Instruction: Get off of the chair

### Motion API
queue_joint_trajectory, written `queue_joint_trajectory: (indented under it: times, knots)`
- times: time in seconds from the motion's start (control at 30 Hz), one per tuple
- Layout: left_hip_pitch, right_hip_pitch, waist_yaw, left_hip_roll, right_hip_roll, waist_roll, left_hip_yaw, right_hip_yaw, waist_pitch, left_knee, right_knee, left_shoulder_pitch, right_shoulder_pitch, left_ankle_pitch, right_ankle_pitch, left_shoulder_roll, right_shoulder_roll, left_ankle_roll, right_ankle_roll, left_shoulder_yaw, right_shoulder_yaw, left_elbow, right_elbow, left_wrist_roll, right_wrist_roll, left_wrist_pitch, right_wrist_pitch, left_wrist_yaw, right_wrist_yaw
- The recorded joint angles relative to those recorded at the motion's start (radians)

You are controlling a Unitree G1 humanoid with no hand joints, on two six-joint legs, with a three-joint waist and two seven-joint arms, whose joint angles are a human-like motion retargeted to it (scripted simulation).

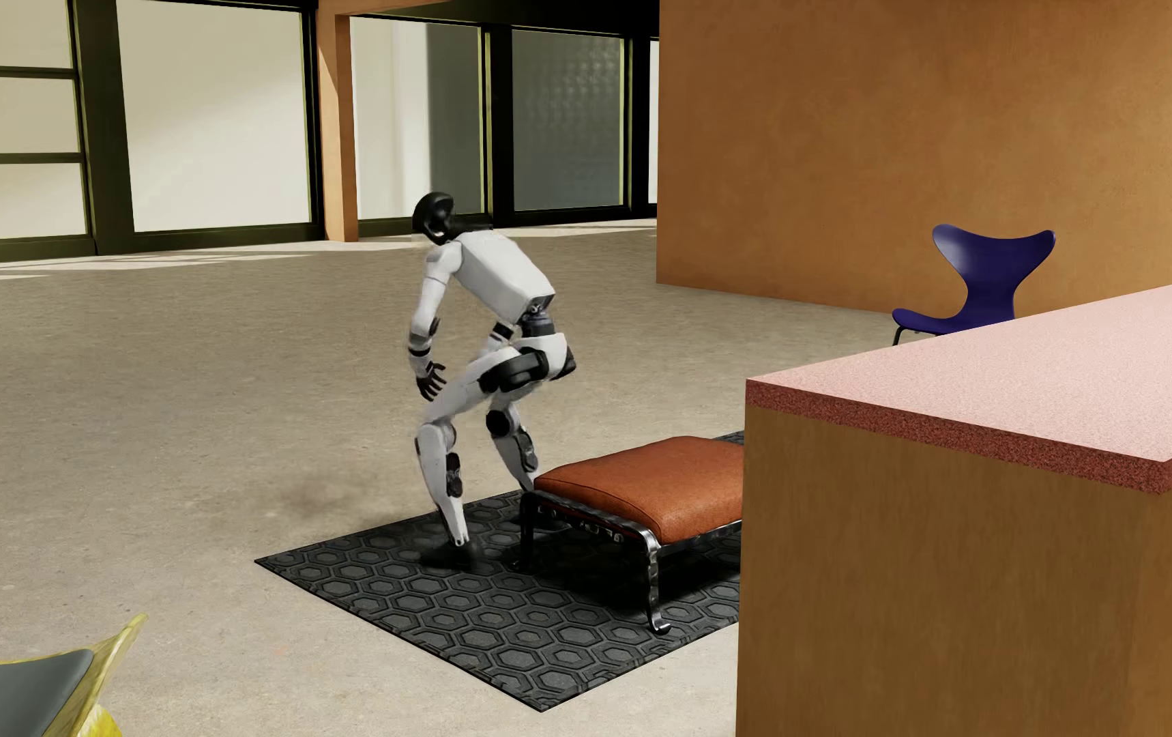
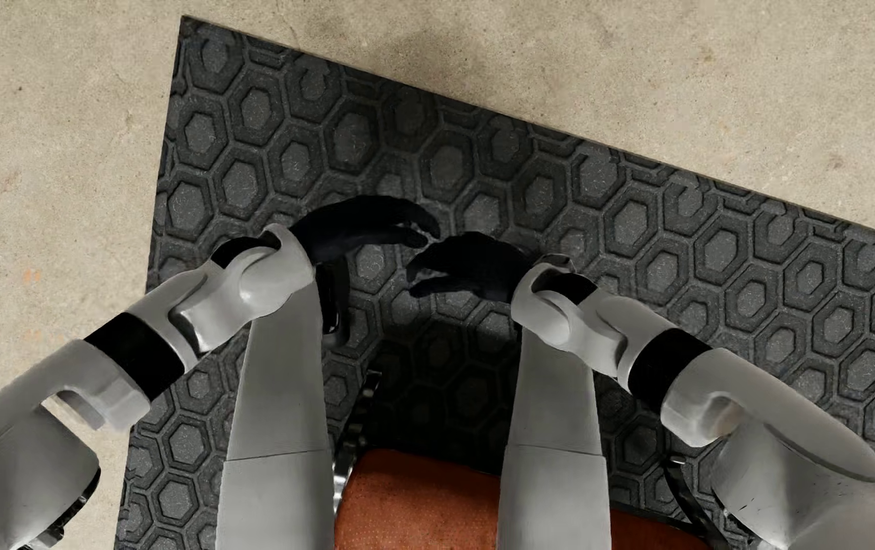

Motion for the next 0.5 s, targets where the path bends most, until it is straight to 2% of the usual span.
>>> queue_joint_trajectory:
  times: [0.03, 0.07, 0.13, 0.17, 0.2, 0.23, 0.3, 0.37, 0.4, 0.43, 0.47, 0.5]
  knots:
    - [0.090, 0.090, 0.001, -0.007, 0.000, 0.002, 0.013, -0.020, -0.034, -0.129, -0.125, 0.029, 0.045, 0.040, 0.036, -0.082, 0.084, 0.005, -0.005, 0.019, -0.041, 0.131, 0.123, 0.050, -0.029, 0.010, 0.004, -0.068, 0.075]
    - [0.183, 0.180, 0.002, -0.017, 0.000, 0.002, 0.028, -0.046, -0.072, -0.256, -0.242, 0.064, 0.093, 0.078, 0.072, -0.166, 0.162, 0.011, -0.011, 0.039, -0.086, 0.263, 0.245, 0.103, -0.055, 0.008, 0.000, -0.105, 0.126]
    - [0.382, 0.376, 0.002, -0.041, 0.003, 0.009, 0.066, -0.103, -0.159, -0.508, -0.475, 0.136, 0.184, 0.161, 0.138, -0.327, 0.300, 0.024, -0.027, 0.072, -0.158, 0.506, 0.456, 0.175, -0.082, 0.045, 0.032, -0.175, 0.233]
    - [0.486, 0.474, 0.001, -0.062, 0.013, 0.010, 0.071, -0.127, -0.208, -0.639, -0.589, 0.184, 0.237, 0.200, 0.169, -0.385, 0.347, 0.035, -0.046, 0.094, -0.199, 0.579, 0.515, 0.180, -0.055, 0.091, 0.087, -0.197, 0.276]
    - [0.587, 0.570, -0.001, -0.084, 0.025, 0.012, 0.076, -0.154, -0.261, -0.761, -0.694, 0.240, 0.292, 0.236, 0.195, -0.423, 0.372, 0.053, -0.062, 0.127, -0.240, 0.620, 0.541, 0.163, -0.019, 0.140, 0.127, -0.221, 0.332]
    - [0.680, 0.661, 0.001, -0.105, 0.033, 0.016, 0.076, -0.179, -0.318, -0.871, -0.793, 0.304, 0.350, 0.266, 0.219, -0.443, 0.371, 0.072, -0.072, 0.157, -0.267, 0.627, 0.519, 0.152, -0.013, 0.164, 0.128, -0.242, 0.398]
    - [0.825, 0.803, 0.008, -0.134, 0.044, 0.017, 0.063, -0.210, -0.424, -1.017, -0.917, 0.415, 0.464, 0.295, 0.232, -0.437, 0.320, 0.098, -0.094, 0.216, -0.314, 0.584, 0.388, 0.124, -0.010, 0.151, 0.080, -0.303, 0.496]
    - [0.928, 0.914, 0.015, -0.157, 0.042, 0.024, 0.052, -0.240, -0.520, -1.107, -0.983, 0.520, 0.573, 0.307, 0.215, -0.419, 0.248, 0.114, -0.112, 0.276, -0.384, 0.548, 0.276, 0.070, 0.045, 0.150, 0.071, -0.261, 0.500]
    - [0.924, 0.912, 0.015, -0.164, 0.040, 0.038, 0.047, -0.239, -0.568, -1.113, -0.959, 0.558, 0.607, 0.309, 0.177, -0.413, 0.218, 0.110, -0.135, 0.313, -0.434, 0.533, 0.259, 0.034, 0.077, 0.156, 0.073, -0.228, 0.473]
    - [0.968, 0.957, 0.009, -0.161, 0.048, 0.041, 0.047, -0.247, -0.570, -1.116, -0.923, 0.588, 0.643, 0.305, 0.119, -0.402, 0.208, 0.098, -0.163, 0.362, -0.488, 0.547, 0.261, 0.014, 0.102, 0.144, 0.072, -0.188, 0.431]
    - [1.001, 0.961, 0.003, -0.158, 0.046, 0.054, 0.038, -0.215, -0.564, -1.119, -0.857, 0.621, 0.663, 0.304, 0.061, -0.385, 0.216, 0.101, -0.124, 0.407, -0.533, 0.531, 0.300, -0.011, 0.116, 0.142, 0.083, -0.151, 0.357]
    - [0.984, 0.917, -0.004, -0.156, 0.065, 0.048, 0.013, -0.122, -0.609, -1.117, -0.807, 0.630, 0.688, 0.318, 0.034, -0.375, 0.240, 0.099, -0.084, 0.399, -0.555, 0.569, 0.367, -0.029, 0.166, 0.142, 0.107, -0.096, 0.271]
